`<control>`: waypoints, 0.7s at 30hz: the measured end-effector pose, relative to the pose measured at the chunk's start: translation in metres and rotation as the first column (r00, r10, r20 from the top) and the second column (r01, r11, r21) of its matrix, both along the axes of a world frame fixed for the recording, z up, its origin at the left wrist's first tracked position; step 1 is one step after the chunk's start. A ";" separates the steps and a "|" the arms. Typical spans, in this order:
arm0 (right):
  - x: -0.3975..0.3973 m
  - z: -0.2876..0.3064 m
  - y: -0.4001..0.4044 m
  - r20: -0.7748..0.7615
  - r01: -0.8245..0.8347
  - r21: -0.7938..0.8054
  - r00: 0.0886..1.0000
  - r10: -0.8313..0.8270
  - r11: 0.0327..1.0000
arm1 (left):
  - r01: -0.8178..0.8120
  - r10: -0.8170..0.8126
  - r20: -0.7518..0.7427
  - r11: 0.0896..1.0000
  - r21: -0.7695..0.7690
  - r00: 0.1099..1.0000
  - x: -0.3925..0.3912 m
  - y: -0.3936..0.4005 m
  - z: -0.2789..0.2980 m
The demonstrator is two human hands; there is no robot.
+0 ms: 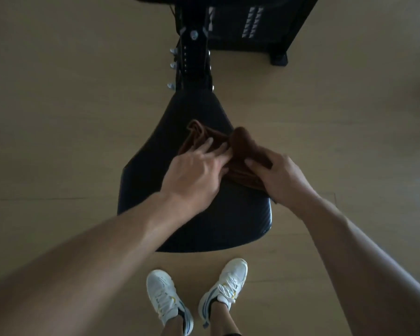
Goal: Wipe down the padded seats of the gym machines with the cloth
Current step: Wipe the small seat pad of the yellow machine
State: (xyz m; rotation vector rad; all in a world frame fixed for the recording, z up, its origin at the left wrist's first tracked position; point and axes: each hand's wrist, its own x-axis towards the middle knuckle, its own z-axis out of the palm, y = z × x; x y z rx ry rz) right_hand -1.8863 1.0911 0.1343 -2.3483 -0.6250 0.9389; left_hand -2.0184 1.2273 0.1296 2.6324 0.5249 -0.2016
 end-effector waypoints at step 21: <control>0.046 -0.041 0.108 -0.280 0.269 0.117 0.932 -0.228 0.956 | -0.176 0.151 -0.289 0.982 -0.064 0.945 0.085 0.085 -0.020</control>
